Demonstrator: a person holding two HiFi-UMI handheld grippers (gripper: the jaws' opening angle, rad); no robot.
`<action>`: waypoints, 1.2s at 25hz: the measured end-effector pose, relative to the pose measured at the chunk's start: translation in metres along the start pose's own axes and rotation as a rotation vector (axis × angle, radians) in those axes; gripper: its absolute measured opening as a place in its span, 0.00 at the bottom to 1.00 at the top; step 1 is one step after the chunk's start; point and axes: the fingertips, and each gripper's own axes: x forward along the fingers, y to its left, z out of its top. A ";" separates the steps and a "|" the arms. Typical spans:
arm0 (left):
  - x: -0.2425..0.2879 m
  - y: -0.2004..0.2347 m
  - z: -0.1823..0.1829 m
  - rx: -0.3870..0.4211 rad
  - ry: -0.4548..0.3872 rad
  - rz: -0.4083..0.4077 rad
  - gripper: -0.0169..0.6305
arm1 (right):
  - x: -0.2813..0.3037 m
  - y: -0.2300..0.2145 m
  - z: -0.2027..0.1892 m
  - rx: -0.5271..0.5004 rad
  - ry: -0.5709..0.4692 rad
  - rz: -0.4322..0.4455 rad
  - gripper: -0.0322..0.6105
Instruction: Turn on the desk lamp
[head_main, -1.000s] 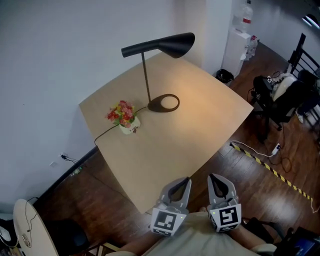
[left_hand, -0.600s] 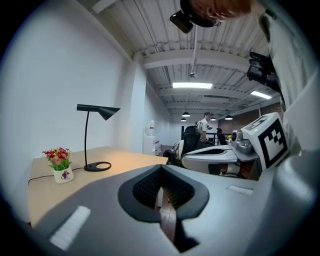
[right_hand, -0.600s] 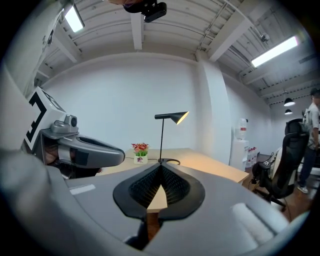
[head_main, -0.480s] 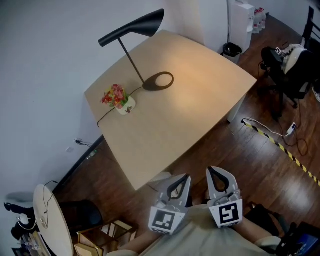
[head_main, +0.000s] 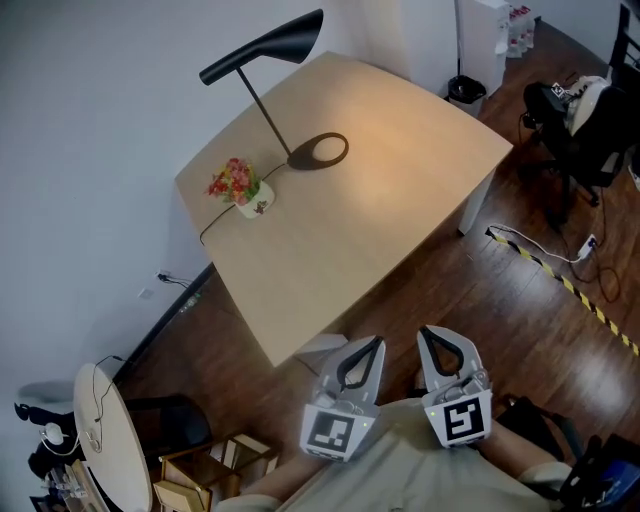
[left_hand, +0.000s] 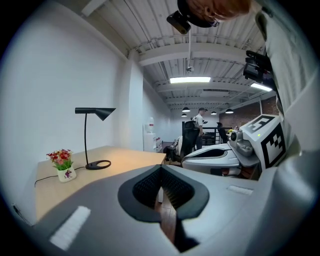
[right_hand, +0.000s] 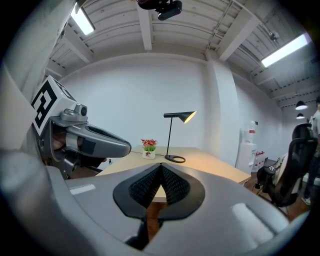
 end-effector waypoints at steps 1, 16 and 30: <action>-0.003 0.002 0.001 0.002 -0.007 -0.003 0.02 | 0.000 0.003 0.002 -0.014 -0.004 -0.004 0.05; -0.074 0.061 -0.021 -0.062 -0.053 0.016 0.02 | 0.004 0.071 0.018 -0.006 0.018 -0.077 0.05; -0.077 0.065 -0.027 -0.072 -0.045 -0.016 0.02 | 0.007 0.085 0.013 -0.020 0.058 -0.069 0.05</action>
